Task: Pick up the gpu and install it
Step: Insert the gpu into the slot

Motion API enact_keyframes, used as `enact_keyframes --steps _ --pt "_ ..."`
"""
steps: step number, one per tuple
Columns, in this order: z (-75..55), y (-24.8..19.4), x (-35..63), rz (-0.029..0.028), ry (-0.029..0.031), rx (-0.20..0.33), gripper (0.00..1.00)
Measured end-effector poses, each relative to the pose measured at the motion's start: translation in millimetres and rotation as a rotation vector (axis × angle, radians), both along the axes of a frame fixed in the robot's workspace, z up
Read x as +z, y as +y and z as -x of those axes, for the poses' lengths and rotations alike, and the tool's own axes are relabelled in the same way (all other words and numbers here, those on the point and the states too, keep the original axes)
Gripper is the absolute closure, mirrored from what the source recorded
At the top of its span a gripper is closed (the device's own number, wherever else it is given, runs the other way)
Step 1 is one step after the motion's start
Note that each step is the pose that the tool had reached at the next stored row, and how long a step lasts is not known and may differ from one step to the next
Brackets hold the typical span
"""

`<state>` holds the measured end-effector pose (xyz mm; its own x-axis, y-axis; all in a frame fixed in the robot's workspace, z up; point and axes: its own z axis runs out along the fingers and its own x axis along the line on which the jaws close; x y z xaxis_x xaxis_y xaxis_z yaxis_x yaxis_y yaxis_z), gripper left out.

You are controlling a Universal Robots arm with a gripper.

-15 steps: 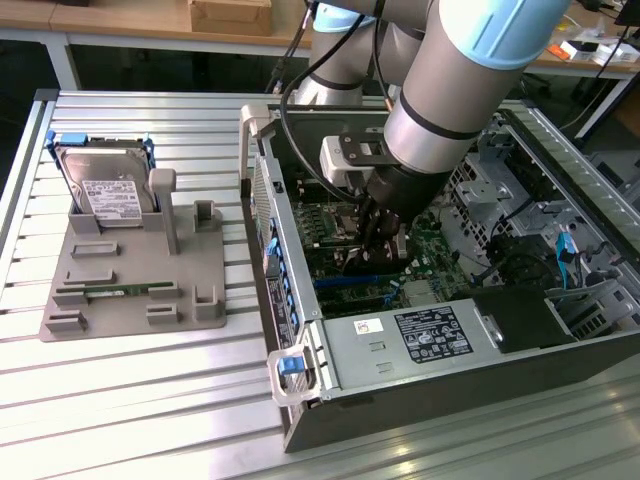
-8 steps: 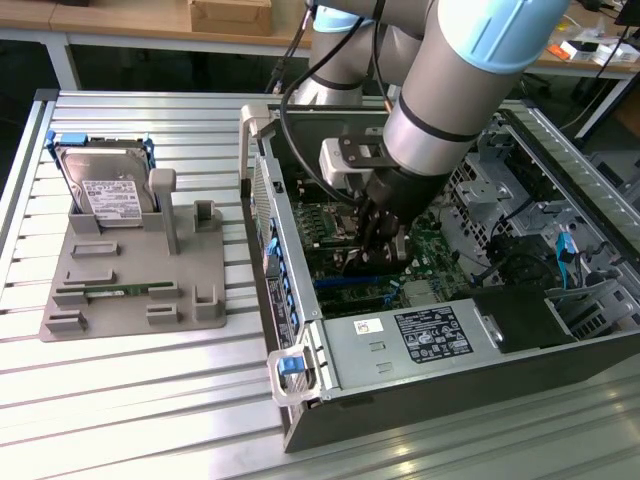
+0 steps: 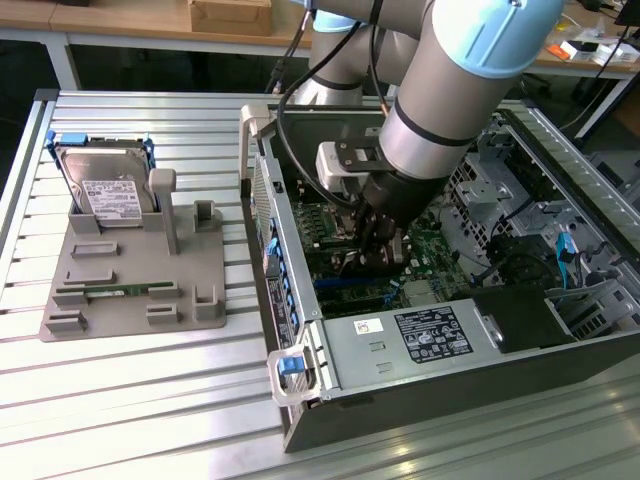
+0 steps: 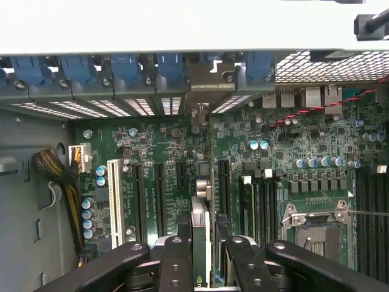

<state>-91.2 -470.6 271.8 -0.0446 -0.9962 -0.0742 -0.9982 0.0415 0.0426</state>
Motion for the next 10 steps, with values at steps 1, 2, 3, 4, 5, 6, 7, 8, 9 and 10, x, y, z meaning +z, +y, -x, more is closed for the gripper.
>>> enact_keyframes --steps 1,2,3,4,5,6,7,8,9,10 --pt "0.0 0.0 -0.5 0.0002 0.0001 0.0 0.73" --pt "0.0 0.0 -0.8 0.0003 0.0002 0.0 0.73" --pt "0.1 0.0 -0.9 0.0004 0.0002 -0.001 0.73" --pt "0.1 0.0 -1.1 0.0004 0.0002 -0.002 0.73" --pt "0.0 0.0 -1.3 0.0001 0.0001 -0.004 0.73" --pt "0.0 0.0 -1.2 0.0 0.0 -0.004 0.73" --pt "0.0 0.0 -0.7 -0.0001 0.0 -0.004 0.73" --pt "0.0 0.0 0.0 0.0 0.0 -0.004 0.73" --pt "0.0 0.0 1.1 -0.0001 -0.0001 -0.004 0.73" --pt "0.0 0.0 1.1 -0.0002 -0.0001 -0.004 0.73"
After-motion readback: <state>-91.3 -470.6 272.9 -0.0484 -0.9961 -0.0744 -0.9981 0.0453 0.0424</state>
